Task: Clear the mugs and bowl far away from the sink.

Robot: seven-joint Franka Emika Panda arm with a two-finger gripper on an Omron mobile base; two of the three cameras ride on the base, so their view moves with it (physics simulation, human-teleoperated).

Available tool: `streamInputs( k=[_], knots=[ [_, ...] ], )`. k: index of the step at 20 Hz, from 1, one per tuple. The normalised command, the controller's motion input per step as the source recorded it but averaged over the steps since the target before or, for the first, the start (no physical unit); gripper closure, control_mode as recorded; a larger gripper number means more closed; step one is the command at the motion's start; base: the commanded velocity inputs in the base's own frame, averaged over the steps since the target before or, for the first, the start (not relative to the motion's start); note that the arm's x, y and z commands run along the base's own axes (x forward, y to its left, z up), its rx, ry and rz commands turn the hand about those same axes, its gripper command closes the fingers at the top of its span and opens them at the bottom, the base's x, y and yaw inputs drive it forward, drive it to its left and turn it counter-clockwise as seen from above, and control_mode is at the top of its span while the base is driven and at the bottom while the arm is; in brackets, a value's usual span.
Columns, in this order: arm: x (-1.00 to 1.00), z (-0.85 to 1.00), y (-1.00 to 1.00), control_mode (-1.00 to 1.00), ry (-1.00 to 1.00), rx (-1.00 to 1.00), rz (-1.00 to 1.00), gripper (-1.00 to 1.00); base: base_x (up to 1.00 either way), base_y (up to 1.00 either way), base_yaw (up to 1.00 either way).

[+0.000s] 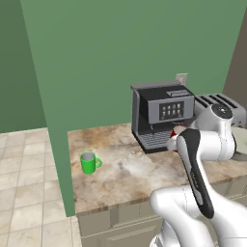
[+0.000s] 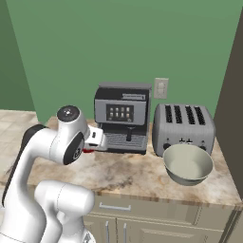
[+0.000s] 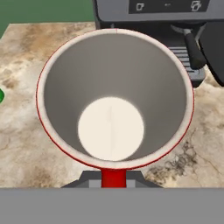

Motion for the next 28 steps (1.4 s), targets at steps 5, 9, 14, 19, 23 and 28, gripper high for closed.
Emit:
streamInputs(
  k=[5,9,14,19,23,28],
  knots=[
    [0.11,-0.22,0.0,-1.0,0.03,0.0,0.01,1.0,0.0,0.0,0.0],
    [0.0,-0.26,0.0,-1.0,0.0,0.0,0.04,1.0,0.0,0.0,0.0],
    [0.0,-0.33,0.0,-1.0,0.0,0.0,0.03,1.0,0.0,0.0,0.0],
    [0.01,-0.22,0.0,-1.0,0.0,0.0,0.0,1.0,0.0,0.0,0.0],
    [0.07,-0.26,0.0,-1.0,0.01,0.0,0.0,1.0,0.0,0.0,0.0],
    [0.11,-0.32,0.0,-1.0,0.02,-0.01,0.0,1.0,0.0,0.0,0.0]
  ],
)
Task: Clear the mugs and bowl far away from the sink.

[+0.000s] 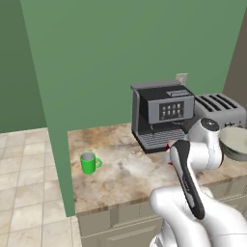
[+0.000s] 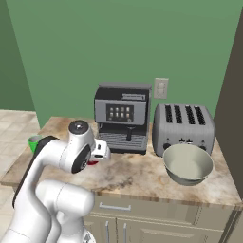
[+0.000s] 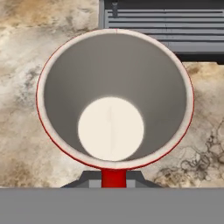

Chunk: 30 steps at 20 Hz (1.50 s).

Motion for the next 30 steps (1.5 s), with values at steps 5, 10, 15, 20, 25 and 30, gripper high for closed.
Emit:
streamInputs(
  k=[5,10,15,20,25,30],
  knots=[
    [0.14,-0.32,0.0,-1.0,0.05,0.0,0.0,1.0,0.0,0.0,0.0],
    [0.17,-0.33,0.0,-1.0,0.07,0.0,0.0,1.0,0.0,0.0,0.0],
    [0.16,-0.32,0.0,-1.0,0.03,0.0,0.01,1.0,0.0,0.0,0.0],
    [0.15,-0.32,0.0,-1.0,0.0,0.0,0.02,1.0,0.0,0.0,0.0],
    [0.14,-0.38,0.0,-1.0,0.0,0.0,0.01,1.0,0.0,0.0,0.0],
    [0.1,-0.43,0.0,-1.0,0.0,-0.01,0.01,1.0,0.0,0.0,0.0]
  ],
)
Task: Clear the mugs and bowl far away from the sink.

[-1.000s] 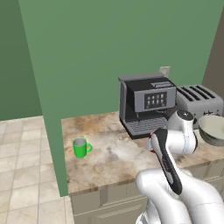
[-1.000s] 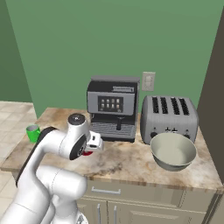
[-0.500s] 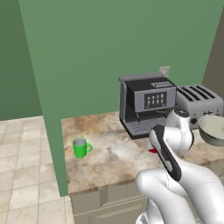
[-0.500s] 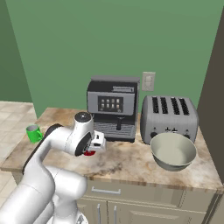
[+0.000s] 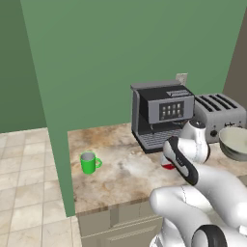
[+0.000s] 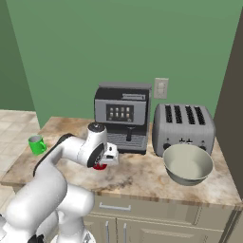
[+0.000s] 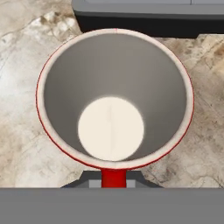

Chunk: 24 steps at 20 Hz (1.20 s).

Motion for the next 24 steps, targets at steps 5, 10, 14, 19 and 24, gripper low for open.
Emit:
streamInputs(
  k=[5,10,14,19,24],
  knots=[
    [0.08,-0.43,0.0,-1.0,0.0,-0.01,0.01,1.0,0.0,0.0,0.0],
    [0.07,-0.44,0.0,-1.0,0.0,-0.02,0.01,1.0,0.0,0.0,0.0],
    [0.05,-0.46,0.0,-1.0,0.0,-0.02,0.01,1.0,0.0,0.0,0.0],
    [0.0,-0.48,0.05,-1.0,0.0,-0.04,0.02,1.0,0.0,0.0,0.0],
    [0.0,-0.52,0.19,-1.0,0.0,-0.07,0.03,-1.0,0.0,0.0,0.0]
  ],
)
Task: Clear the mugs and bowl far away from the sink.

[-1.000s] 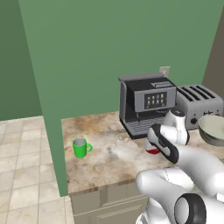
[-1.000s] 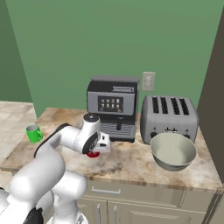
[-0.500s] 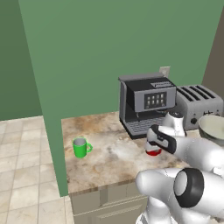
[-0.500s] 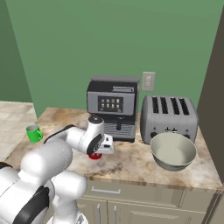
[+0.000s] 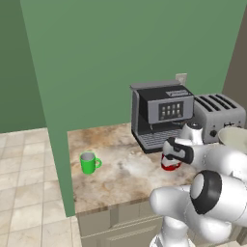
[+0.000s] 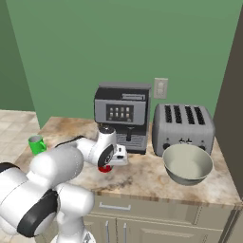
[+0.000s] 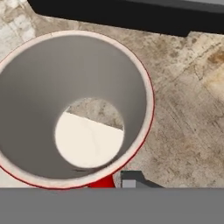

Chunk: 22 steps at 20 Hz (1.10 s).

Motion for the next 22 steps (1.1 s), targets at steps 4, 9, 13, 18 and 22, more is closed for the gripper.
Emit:
streamInputs(
  k=[4,9,13,18,22],
  knots=[
    [-0.03,-0.4,0.42,-1.0,0.0,-0.09,0.05,-1.0,0.0,0.0,0.0],
    [-0.24,-0.05,0.23,-1.0,0.0,-0.04,0.06,-1.0,0.0,0.0,0.0],
    [-0.36,0.0,0.1,-1.0,0.0,0.0,0.04,-1.0,0.0,0.0,0.0],
    [-0.49,0.1,0.0,-1.0,0.0,0.0,0.08,-1.0,0.0,0.0,0.0],
    [-0.46,0.42,0.0,-1.0,0.0,0.0,0.09,-1.0,0.0,0.0,0.0]
  ],
)
